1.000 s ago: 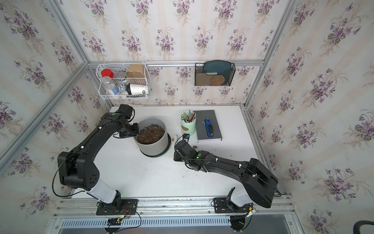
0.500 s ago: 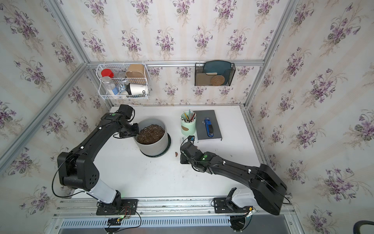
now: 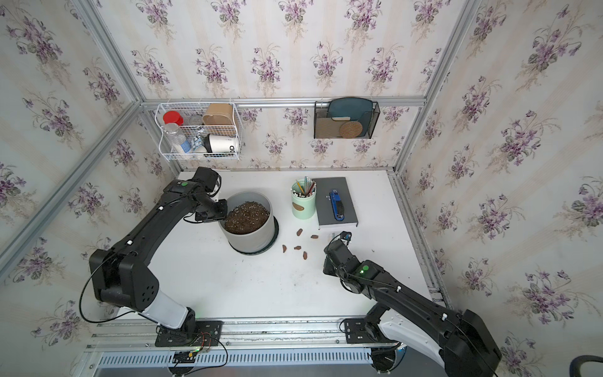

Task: Scrub the dried mud off the ceramic pot
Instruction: Place the brush at the center of the board.

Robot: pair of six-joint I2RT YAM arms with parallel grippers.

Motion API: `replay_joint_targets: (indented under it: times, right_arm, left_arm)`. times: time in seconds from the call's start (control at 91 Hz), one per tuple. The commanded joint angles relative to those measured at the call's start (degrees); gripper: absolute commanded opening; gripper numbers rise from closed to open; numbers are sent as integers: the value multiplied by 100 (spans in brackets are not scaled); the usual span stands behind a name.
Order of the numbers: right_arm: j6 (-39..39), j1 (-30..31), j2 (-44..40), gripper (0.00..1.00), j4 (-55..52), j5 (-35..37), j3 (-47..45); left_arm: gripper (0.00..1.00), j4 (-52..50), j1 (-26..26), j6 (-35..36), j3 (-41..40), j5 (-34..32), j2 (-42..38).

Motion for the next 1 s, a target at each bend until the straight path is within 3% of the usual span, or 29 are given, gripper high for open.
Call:
replay_joint_targets:
  times: [0.0, 0.253, 0.374, 0.539, 0.616, 0.989]
  right_arm:
    - [10, -79, 139, 0, 83, -315, -91]
    - [-168, -139, 778, 0, 441, -451, -199]
    - [-226, -135, 1134, 0, 572, -487, -173]
    - [-203, -144, 1444, 0, 600, -373, -138]
    - [-214, -156, 1554, 6, 636, -278, -151]
    - [-198, -170, 2321, 6, 56, 305, 384]
  left_arm:
    - [39, -4, -8, 40, 41, -134, -172]
    - [35, 126, -12, -101, -178, -353, -1023]
    - [30, 657, -42, -215, -917, 143, -1846]
    - [32, 1442, -208, -533, -2086, 1013, -2921]
    - [32, 1620, -253, -616, -2436, 1159, -3242]
    - [32, 1862, -263, -800, -2519, 1172, -3566]
